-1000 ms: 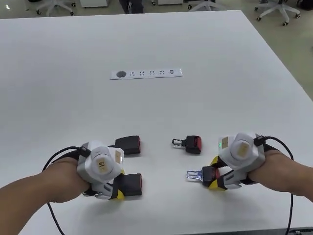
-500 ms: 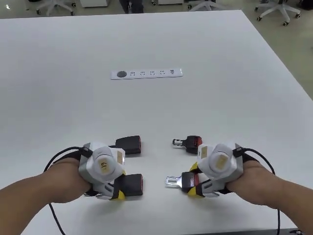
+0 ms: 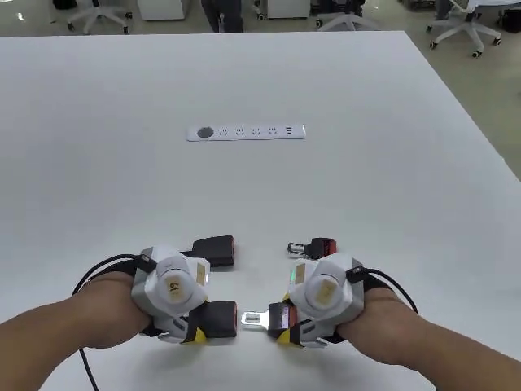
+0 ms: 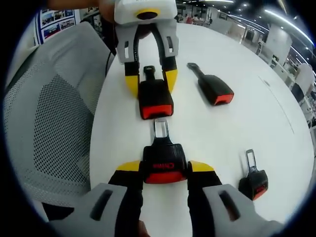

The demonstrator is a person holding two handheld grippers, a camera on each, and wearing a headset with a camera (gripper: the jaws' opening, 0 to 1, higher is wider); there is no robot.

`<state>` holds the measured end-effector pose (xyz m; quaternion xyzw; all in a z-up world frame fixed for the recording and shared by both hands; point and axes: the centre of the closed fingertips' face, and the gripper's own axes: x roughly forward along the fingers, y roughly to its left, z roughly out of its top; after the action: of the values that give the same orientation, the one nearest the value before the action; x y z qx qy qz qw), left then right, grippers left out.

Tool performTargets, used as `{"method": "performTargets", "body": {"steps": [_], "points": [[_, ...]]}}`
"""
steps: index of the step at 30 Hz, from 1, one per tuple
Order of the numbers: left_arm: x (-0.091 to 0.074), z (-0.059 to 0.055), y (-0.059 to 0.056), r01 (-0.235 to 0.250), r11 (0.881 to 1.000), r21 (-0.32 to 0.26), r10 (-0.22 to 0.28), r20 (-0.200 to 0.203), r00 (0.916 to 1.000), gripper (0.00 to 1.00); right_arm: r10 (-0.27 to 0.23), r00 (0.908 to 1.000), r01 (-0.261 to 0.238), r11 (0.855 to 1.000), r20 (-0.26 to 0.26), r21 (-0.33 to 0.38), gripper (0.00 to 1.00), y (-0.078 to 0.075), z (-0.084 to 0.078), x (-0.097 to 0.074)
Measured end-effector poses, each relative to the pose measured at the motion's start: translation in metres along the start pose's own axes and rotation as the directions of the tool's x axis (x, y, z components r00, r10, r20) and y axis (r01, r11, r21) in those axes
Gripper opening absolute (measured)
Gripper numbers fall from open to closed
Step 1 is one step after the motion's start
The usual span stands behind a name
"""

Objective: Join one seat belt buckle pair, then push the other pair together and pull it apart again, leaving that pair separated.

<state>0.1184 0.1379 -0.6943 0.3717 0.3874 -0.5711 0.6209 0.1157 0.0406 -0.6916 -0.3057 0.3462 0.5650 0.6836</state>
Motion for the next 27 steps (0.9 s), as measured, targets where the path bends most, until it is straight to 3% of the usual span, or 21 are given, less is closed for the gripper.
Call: {"method": "performTargets", "body": {"steps": [3, 12, 17, 27], "points": [[-0.001, 0.002, -0.002, 0.003, 1.0, 0.001, -0.003, 0.006, 1.0, 0.33, 0.007, 1.0, -0.007, 1.0, -0.004, -0.015, 0.34, 0.0, 0.006, 0.006], [-0.002, 0.004, -0.002, -0.001, 1.0, -0.007, 0.001, -0.003, 1.0, 0.33, 0.001, 0.9996, -0.003, 0.999, -0.029, -0.053, 0.34, -0.001, 0.004, 0.004], [-0.001, 0.001, -0.001, -0.001, 1.0, -0.017, 0.001, -0.005, 1.0, 0.33, 0.005, 0.9998, -0.006, 1.0, -0.019, -0.022, 0.34, -0.002, 0.008, 0.004], [-0.001, 0.003, -0.001, 0.008, 1.0, -0.009, -0.008, -0.009, 0.9999, 0.33, 0.017, 0.9999, -0.017, 0.999, 0.003, -0.047, 0.34, 0.001, 0.014, 0.008]]}}
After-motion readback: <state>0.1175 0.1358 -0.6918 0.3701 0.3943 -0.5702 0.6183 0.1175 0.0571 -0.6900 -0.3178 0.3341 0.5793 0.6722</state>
